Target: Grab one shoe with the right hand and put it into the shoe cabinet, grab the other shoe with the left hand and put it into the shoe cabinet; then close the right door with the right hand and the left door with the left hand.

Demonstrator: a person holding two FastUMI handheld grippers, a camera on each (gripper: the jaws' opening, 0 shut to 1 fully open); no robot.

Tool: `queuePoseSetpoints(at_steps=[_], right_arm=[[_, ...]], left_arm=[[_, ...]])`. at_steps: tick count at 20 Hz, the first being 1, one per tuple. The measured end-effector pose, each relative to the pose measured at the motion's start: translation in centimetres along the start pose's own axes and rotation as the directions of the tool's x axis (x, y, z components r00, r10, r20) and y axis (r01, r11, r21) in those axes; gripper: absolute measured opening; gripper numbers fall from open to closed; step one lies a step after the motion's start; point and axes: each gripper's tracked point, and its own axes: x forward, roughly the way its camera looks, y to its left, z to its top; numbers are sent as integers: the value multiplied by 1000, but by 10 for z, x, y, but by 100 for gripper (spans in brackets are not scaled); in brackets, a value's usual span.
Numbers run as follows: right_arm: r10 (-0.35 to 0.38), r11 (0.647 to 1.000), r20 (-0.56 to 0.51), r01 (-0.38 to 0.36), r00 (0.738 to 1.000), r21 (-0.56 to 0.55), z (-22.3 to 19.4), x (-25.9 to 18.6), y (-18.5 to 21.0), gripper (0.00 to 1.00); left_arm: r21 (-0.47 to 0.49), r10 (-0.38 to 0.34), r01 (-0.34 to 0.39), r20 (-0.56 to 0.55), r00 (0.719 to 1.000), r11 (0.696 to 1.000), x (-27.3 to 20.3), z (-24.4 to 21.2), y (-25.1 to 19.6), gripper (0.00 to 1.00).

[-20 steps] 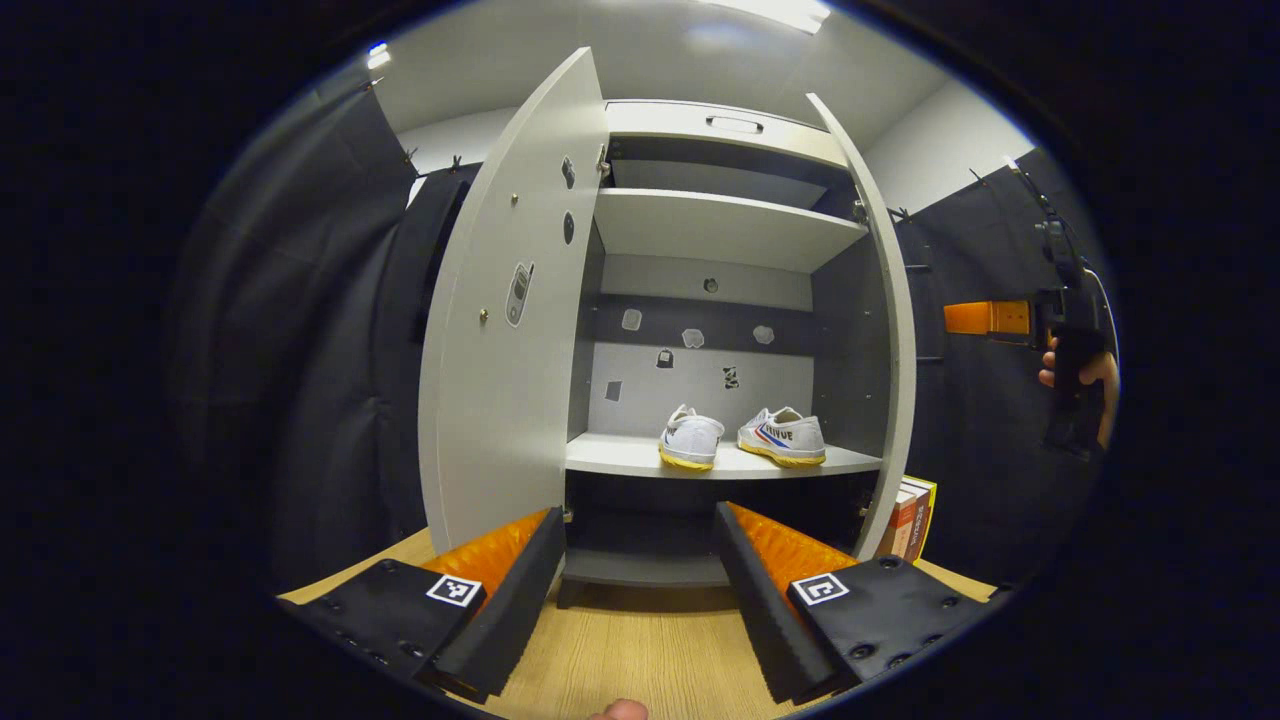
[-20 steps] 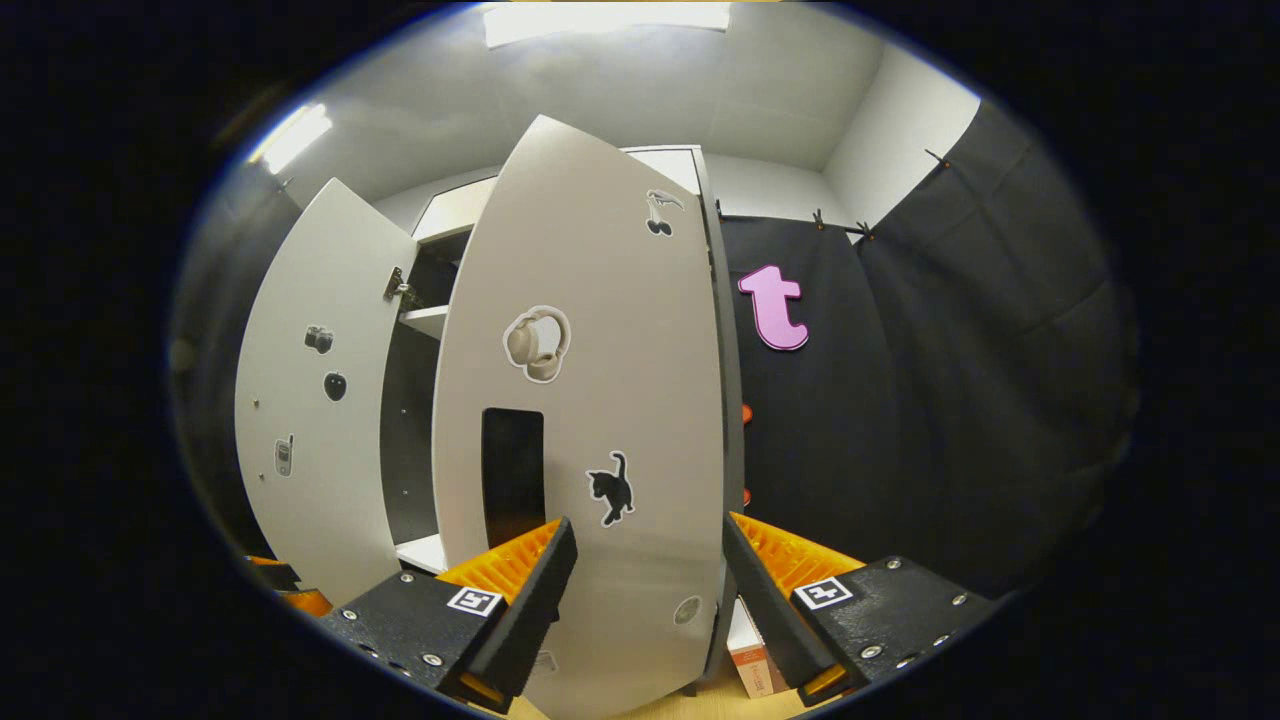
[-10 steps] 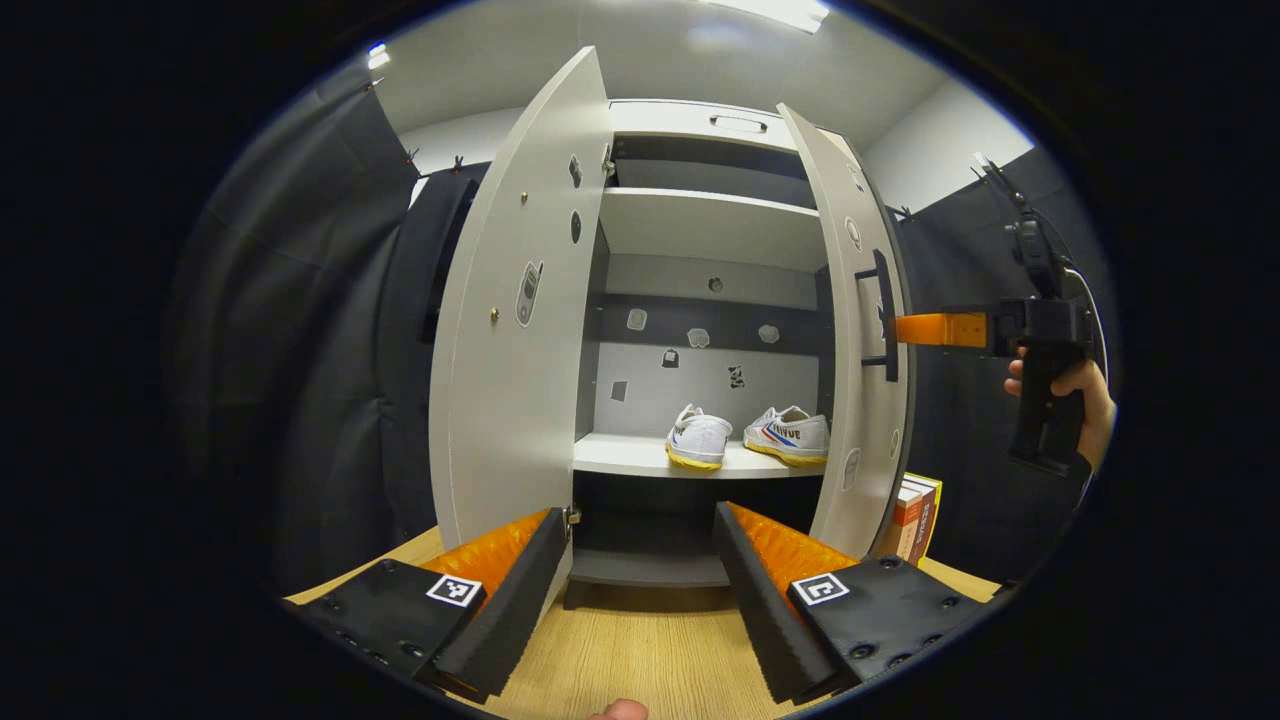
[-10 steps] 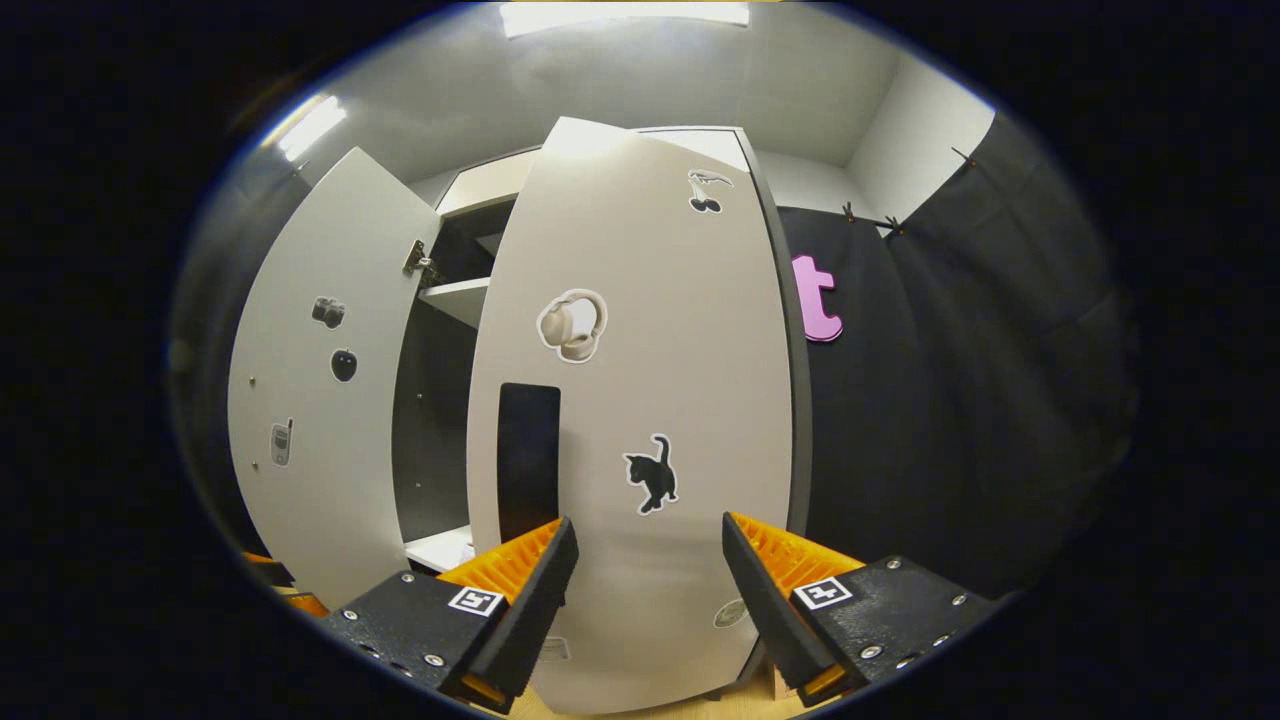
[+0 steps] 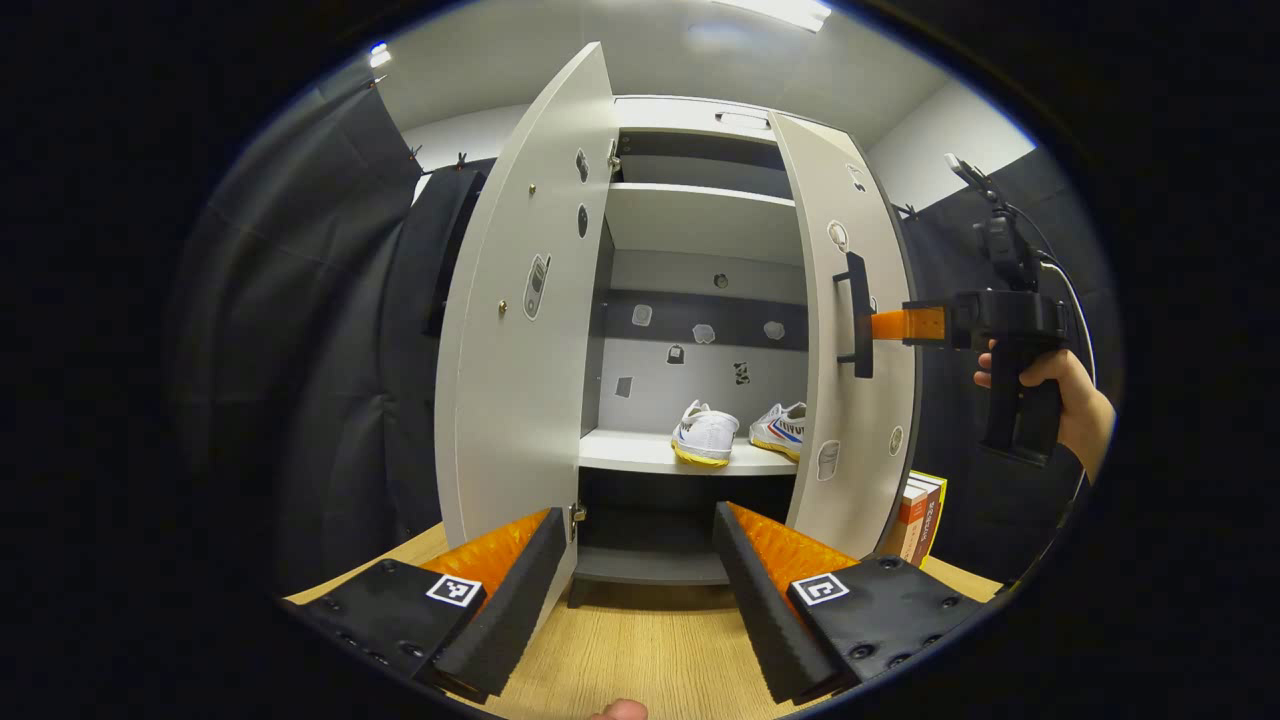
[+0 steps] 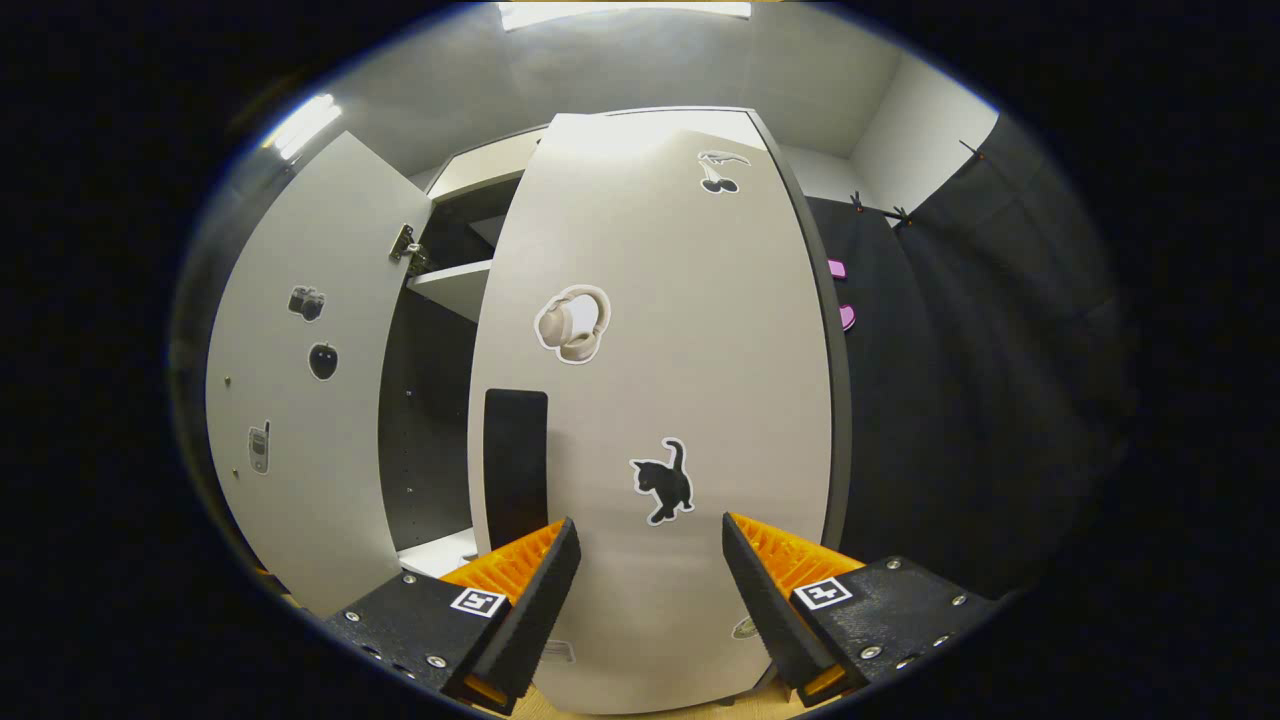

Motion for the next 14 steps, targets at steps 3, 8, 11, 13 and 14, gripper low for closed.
queuePoseSetpoints(at_steps=[3,8,11,13,14], right_arm=[[-15,1000,-15,15,1000,7,-2,16,2,89],[-41,999,-22,41,999,6,-4,30,0,88],[-50,999,-31,50,998,15,-7,34,-3,88],[-52,998,-31,53,998,19,-8,33,-6,88],[-55,998,-29,55,998,18,-8,32,-7,89]], left_arm=[[1,3,-3,3,1000,1000,0,0,3,97],[-3,15,-15,6,1000,1000,-1,0,10,99],[-3,15,-15,3,1000,1000,2,0,11,99],[-2,16,-16,1,1000,1000,2,-2,13,99],[-4,17,-17,-3,1000,1000,3,-2,14,99]])
